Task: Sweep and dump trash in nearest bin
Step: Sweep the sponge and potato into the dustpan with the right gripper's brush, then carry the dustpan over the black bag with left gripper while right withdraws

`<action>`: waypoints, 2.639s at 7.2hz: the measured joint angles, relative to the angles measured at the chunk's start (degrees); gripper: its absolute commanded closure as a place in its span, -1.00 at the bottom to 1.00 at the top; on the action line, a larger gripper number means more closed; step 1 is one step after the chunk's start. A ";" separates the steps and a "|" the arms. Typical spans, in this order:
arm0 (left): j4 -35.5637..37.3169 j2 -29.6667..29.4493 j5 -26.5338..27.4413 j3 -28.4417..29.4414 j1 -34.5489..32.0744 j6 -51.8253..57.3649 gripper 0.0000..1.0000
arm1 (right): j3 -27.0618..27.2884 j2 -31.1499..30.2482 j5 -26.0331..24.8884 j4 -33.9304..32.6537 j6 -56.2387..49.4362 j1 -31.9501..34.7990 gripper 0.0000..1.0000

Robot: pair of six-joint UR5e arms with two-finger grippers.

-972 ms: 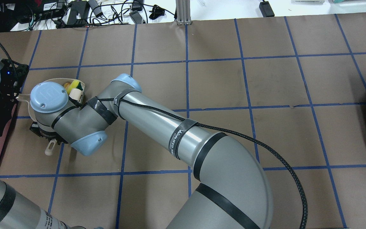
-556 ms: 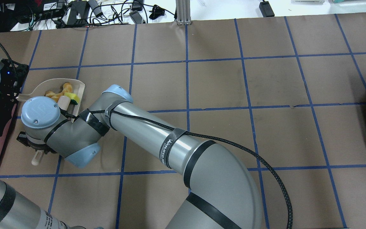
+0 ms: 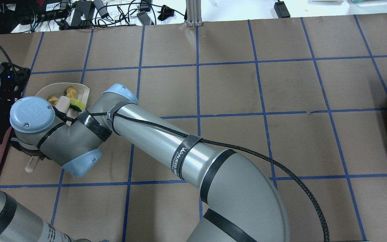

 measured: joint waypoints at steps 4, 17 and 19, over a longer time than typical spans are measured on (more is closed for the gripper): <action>-0.67 0.87 -3.80 -0.02 1.16 -0.14 1.00 | 1.46 -5.75 -0.43 9.25 -5.48 -4.01 1.00; -26.97 6.05 -13.29 14.86 23.86 10.44 1.00 | 52.08 -44.86 -16.72 24.25 -37.02 -26.77 1.00; -23.26 4.29 -9.48 17.15 26.29 13.98 1.00 | 59.56 -47.58 -16.76 18.34 -38.39 -25.40 1.00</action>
